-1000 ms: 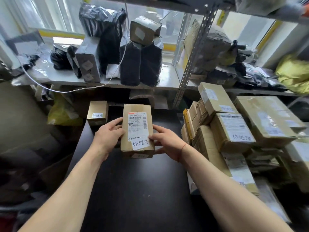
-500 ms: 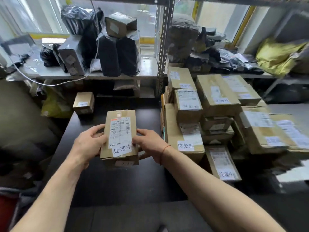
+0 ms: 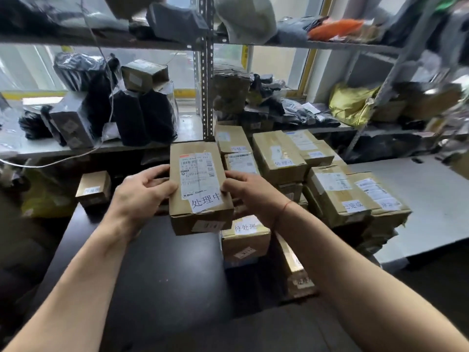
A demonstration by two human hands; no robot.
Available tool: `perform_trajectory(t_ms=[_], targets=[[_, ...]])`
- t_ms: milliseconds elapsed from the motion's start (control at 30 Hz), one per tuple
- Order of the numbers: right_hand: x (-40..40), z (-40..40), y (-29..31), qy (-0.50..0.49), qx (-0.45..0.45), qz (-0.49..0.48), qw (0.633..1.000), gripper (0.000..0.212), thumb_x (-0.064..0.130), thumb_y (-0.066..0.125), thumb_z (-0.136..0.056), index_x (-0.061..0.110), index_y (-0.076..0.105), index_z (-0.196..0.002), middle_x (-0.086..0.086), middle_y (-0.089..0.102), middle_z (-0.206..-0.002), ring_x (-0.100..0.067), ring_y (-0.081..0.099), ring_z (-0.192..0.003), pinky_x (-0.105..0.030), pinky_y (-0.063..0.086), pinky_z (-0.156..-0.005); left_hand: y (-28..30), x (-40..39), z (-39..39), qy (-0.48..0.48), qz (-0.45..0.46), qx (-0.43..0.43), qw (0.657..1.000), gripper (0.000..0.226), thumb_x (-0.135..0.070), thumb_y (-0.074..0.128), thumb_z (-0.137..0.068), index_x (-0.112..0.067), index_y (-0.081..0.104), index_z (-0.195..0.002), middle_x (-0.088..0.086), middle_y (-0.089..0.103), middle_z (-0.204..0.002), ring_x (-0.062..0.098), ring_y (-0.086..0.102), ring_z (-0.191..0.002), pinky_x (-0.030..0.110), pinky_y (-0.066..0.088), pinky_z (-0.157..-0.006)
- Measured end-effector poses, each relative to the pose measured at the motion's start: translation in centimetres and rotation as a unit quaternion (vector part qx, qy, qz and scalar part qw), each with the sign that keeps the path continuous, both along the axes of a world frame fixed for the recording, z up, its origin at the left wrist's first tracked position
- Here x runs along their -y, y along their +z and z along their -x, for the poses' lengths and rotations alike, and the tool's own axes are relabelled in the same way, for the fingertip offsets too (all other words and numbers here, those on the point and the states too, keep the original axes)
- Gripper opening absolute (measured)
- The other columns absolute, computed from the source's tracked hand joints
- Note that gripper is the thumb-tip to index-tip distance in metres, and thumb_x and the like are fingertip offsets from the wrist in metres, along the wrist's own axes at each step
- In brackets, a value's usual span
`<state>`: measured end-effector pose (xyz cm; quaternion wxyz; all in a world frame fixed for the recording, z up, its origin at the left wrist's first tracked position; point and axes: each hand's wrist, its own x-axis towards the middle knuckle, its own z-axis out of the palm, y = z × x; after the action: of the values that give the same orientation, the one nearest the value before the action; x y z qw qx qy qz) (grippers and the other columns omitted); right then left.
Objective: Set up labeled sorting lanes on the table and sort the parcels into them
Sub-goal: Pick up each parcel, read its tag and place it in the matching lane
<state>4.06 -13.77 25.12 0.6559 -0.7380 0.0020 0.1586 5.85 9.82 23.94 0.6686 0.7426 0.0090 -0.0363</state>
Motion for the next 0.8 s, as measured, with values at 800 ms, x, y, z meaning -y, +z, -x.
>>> perform_trajectory(t_ms=[800], targets=[[26.8, -14.7, 4.8, -0.008, 0.018, 0.060, 0.998, 0.033, 0.013, 0.053, -0.101, 0.016, 0.074, -0.127, -0.006, 0.078, -0.120, -0.024, 0.072, -0.108, -0.055, 0.062, -0.094, 4.9, 26.9, -15.0, -0.022, -0.051, -0.002, 0.998, 0.031, -0.012, 0.060, -0.103, -0.022, 0.068, -0.131, -0.002, 0.080, -0.110, 0.020, 0.080, -0.091, 0.038, 0.066, -0.070]])
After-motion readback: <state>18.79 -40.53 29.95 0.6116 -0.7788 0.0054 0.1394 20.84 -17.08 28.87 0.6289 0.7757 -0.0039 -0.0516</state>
